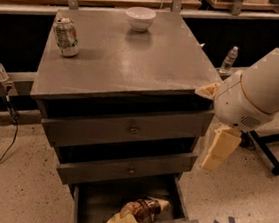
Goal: Pick brown chip bag from bottom drawer and place on counter
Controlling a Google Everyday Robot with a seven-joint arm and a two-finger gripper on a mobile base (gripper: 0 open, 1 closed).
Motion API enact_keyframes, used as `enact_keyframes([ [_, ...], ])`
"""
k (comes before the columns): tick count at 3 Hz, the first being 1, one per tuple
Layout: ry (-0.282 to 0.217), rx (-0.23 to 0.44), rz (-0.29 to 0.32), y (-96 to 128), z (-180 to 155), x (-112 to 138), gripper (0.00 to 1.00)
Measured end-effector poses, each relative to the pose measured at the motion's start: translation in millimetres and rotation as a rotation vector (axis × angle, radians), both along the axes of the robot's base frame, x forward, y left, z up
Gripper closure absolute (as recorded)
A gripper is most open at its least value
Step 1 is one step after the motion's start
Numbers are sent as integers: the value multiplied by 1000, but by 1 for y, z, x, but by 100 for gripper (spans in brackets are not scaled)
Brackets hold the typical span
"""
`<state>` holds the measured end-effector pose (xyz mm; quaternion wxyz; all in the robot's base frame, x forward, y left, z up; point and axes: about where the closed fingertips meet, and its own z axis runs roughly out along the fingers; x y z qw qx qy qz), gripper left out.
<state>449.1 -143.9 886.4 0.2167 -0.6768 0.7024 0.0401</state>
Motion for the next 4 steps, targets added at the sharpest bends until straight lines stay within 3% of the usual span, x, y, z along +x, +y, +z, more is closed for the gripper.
enact_keyframes([
  [1, 0, 0, 0, 0, 0, 0, 0],
  [2, 62, -31, 54, 9, -42, 3, 0],
  [3, 89, 23, 145, 14, -119, -1, 0],
  [4, 72, 125, 211, 18, -196, -13, 0],
])
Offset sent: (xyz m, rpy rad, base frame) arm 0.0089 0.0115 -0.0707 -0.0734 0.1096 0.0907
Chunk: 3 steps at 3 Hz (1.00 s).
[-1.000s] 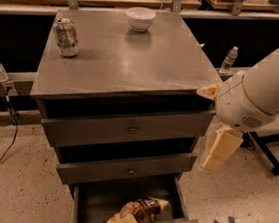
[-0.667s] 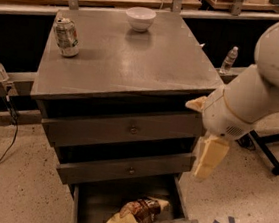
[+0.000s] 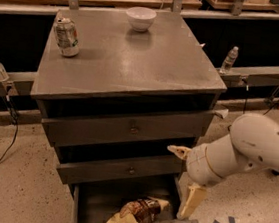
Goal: Pick brown chip bag from bottom drawer and place on counter
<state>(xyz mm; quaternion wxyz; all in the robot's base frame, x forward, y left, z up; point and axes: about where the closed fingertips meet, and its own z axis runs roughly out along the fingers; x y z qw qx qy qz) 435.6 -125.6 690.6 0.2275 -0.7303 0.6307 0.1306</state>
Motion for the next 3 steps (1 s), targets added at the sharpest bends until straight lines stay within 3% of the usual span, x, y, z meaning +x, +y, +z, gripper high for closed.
enact_keyframes([
  [1, -48, 15, 51, -2, -17, 4, 0],
  [2, -36, 3, 34, -6, -30, 7, 0],
  [3, -84, 45, 31, -14, -73, 28, 0],
])
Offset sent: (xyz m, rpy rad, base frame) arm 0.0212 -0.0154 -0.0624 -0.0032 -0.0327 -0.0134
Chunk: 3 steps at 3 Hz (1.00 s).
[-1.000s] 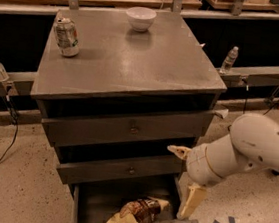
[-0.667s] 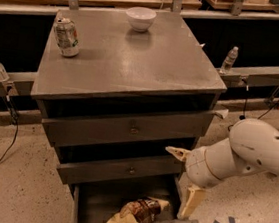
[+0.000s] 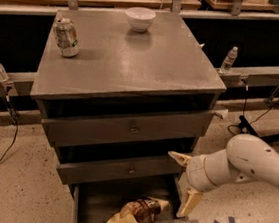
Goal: Pick brown chip bag from bottom drawer and place on counter
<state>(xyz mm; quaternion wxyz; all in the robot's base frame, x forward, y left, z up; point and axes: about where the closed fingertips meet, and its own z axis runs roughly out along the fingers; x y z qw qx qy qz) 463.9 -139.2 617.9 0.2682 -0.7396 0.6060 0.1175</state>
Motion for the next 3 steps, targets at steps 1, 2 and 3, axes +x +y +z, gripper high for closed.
enact_keyframes([
  [1, -55, 92, 155, -2, -69, 39, 0],
  [2, -46, 157, 304, 6, -127, 55, 0],
  [3, 58, 220, 393, 19, -196, 45, 0],
])
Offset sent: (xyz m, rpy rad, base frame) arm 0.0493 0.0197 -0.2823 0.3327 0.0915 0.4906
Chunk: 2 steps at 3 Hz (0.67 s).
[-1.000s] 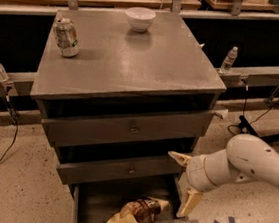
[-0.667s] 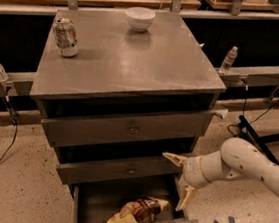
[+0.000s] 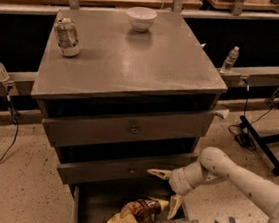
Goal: Pick brown chip bag from bottom drawer and place on counter
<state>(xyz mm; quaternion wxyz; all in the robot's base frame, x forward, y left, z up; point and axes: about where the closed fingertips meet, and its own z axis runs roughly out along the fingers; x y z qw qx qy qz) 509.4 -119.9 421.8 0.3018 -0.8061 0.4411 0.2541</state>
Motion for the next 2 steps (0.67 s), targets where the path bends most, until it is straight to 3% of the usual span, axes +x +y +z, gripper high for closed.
enact_keyframes([
  [1, 34, 15, 9, 5, -18, -6, 0],
  [2, 32, 13, 13, 5, -20, -6, 0],
])
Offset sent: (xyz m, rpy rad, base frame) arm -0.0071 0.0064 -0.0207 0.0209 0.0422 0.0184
